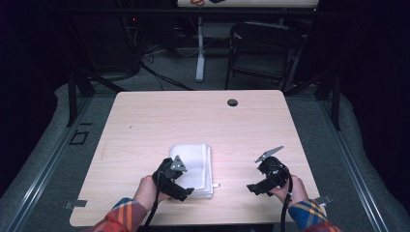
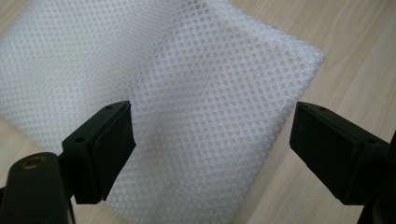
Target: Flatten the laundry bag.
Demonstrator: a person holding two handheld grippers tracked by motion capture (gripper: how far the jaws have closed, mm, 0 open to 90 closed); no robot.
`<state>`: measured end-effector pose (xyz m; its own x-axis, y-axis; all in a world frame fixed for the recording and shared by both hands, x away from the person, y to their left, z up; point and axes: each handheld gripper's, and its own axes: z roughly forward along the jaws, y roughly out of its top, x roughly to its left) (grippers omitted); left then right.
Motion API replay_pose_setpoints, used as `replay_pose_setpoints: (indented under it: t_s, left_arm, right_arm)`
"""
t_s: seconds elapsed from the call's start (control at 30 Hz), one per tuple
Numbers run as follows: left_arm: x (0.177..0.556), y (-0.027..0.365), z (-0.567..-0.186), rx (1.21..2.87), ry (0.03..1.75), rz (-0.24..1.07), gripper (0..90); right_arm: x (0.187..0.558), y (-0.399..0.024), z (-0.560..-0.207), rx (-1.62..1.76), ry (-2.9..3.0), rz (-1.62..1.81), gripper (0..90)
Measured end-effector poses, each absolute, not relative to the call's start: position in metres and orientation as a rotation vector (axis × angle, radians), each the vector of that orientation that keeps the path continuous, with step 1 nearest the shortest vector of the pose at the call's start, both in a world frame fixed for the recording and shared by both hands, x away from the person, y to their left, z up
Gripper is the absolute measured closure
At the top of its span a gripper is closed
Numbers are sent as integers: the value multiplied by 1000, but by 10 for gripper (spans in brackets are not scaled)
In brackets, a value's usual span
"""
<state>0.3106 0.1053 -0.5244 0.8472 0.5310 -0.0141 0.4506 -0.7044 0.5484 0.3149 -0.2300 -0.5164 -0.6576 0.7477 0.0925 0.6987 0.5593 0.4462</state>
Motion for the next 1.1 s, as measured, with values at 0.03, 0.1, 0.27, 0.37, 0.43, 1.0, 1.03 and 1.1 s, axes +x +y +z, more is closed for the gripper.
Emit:
replay_pose_setpoints:
  t_s: [0.03,0.1,0.27,0.37,0.43,1.0,1.03,1.1]
  left_arm:
    - [310,103,-526,2474,715,203,142]
    - [309,99,-527,2482,709,209,152]
    - [308,89,-532,2532,668,235,194]
    - [307,81,-539,2571,643,242,213]
    - [307,76,-543,2589,639,259,213]
    - [306,70,-549,2645,544,263,466]
    - [306,70,-549,2644,542,256,482]
    - [307,70,-549,2638,535,249,524]
  right_arm:
    - [315,-230,-516,1245,2679,693,98]
    - [315,-230,-516,1246,2676,698,98]
    - [315,-229,-517,1256,2679,684,106]
    - [315,-228,-518,1246,2694,673,108]
    - [315,-227,-518,1242,2694,668,109]
    - [314,-221,-520,1206,2718,625,197]
    - [314,-221,-520,1206,2713,620,222]
    - [314,-220,-521,1206,2701,617,253]
